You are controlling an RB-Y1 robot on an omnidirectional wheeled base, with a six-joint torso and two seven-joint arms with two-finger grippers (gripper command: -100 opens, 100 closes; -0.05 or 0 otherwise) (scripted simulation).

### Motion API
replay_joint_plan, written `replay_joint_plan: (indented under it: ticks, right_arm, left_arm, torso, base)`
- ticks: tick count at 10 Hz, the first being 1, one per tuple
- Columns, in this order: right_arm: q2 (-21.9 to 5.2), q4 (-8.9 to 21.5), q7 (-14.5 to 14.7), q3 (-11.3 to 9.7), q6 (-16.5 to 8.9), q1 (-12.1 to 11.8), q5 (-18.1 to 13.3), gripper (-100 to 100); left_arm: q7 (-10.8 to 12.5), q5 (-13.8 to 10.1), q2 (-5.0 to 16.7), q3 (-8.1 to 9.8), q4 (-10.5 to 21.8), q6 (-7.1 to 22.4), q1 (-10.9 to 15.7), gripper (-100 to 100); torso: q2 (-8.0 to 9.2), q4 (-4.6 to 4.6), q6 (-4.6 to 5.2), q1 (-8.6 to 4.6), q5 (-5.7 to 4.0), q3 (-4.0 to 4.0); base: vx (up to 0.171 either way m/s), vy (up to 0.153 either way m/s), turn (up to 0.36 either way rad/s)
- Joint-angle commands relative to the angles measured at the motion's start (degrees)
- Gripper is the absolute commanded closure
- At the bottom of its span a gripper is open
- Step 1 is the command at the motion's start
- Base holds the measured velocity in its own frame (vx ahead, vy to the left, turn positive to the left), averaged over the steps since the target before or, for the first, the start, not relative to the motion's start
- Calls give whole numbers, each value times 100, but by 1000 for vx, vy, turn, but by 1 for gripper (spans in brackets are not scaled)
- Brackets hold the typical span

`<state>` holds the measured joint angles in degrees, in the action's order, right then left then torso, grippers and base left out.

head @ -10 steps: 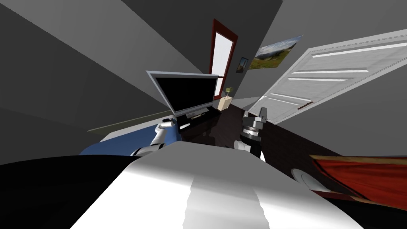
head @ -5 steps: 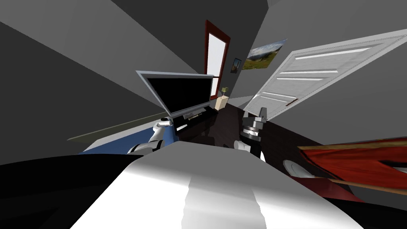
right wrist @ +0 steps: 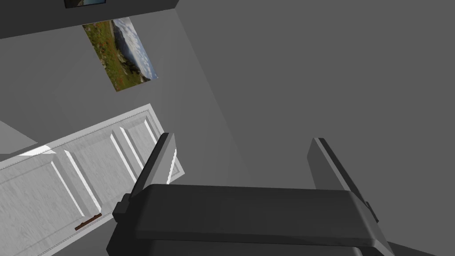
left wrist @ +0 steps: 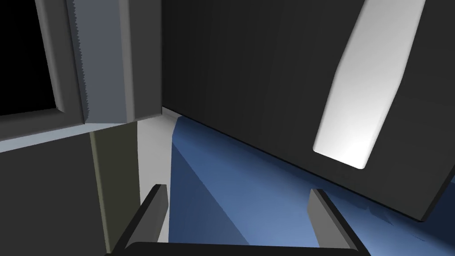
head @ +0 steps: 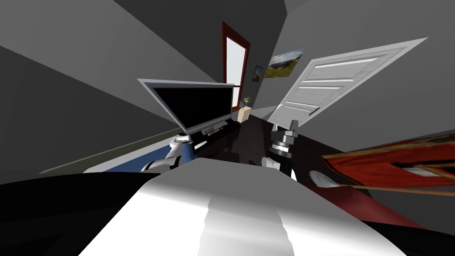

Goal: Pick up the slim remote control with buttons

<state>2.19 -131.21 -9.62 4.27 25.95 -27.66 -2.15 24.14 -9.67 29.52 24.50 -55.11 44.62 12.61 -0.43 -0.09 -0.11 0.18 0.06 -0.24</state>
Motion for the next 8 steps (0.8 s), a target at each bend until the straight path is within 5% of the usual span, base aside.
replay_joint_plan:
  ticks: [1, 8]
  right_arm:
    - [0, 0, 0, 0, 0, 0, 0, 0]
    - [0, 0, 0, 0, 0, -1, 0, 0]
  left_arm:
    - [-35, -39, 40, 1, 286, -41, 93, -100]
    - [-69, -238, -40, 53, 749, 297, 61, -100]
  torso:
    - [0, 0, 0, 0, 0, 0]
    - [-1, 0, -3, 2, 0, 0]
  base:
    - [26, 30, -57]
    - [23, 31, -82]
